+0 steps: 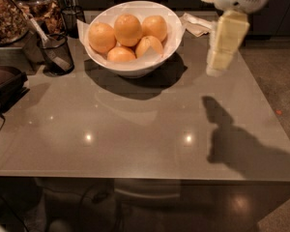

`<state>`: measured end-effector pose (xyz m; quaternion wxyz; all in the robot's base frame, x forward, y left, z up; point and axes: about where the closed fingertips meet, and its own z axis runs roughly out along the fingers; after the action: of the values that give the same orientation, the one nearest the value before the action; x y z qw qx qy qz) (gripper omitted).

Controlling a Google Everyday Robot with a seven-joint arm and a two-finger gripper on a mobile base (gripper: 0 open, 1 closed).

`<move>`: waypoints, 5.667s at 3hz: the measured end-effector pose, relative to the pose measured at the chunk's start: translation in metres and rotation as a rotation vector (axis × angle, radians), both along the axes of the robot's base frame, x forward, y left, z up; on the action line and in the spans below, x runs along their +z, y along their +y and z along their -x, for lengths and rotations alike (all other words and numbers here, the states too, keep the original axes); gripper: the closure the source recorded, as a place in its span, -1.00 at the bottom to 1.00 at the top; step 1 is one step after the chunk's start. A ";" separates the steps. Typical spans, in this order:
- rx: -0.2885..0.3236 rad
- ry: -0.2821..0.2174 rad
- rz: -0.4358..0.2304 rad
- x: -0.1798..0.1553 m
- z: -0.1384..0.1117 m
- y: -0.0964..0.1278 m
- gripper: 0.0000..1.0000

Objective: Pick orange from white bowl

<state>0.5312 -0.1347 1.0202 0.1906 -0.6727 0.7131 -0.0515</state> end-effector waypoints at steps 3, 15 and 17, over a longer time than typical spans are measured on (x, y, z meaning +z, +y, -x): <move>0.088 -0.083 -0.002 0.018 -0.066 0.054 -1.00; 0.290 -0.034 -0.102 -0.056 -0.217 0.158 -0.46; 0.290 0.017 -0.130 -0.076 -0.217 0.165 -0.46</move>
Offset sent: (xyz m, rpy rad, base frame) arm 0.0403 0.0294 0.0053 -0.0341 -0.0075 0.0604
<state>0.7486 0.0299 0.9439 0.2334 -0.7551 0.6121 0.0286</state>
